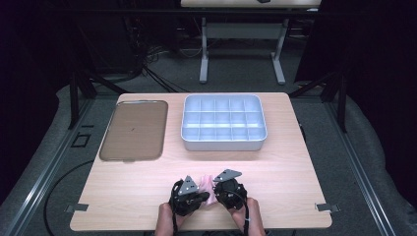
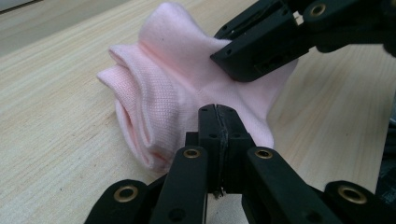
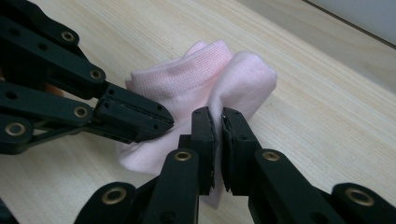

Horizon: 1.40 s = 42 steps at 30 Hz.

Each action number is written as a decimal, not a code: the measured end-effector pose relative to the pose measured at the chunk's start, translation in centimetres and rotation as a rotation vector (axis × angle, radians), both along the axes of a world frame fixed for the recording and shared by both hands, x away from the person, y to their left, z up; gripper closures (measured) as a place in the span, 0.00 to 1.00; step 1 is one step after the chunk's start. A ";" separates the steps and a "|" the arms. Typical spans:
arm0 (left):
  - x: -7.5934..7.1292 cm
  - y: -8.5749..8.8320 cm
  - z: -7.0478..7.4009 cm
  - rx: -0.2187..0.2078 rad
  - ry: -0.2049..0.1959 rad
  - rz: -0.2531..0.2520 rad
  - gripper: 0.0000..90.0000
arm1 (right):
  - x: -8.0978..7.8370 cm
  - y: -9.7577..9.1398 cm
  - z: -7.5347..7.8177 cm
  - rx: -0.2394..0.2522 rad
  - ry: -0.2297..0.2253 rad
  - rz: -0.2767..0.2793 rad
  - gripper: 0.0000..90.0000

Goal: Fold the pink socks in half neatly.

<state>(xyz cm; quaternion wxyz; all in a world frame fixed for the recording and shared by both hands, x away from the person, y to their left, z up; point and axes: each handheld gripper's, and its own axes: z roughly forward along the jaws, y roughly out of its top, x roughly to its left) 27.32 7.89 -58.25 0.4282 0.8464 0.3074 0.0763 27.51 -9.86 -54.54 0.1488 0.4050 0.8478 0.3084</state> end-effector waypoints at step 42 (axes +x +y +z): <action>0.3 1.7 0.3 0.046 -0.030 0.067 0.98 | 0.4 1.2 0.7 0.104 0.032 0.088 0.94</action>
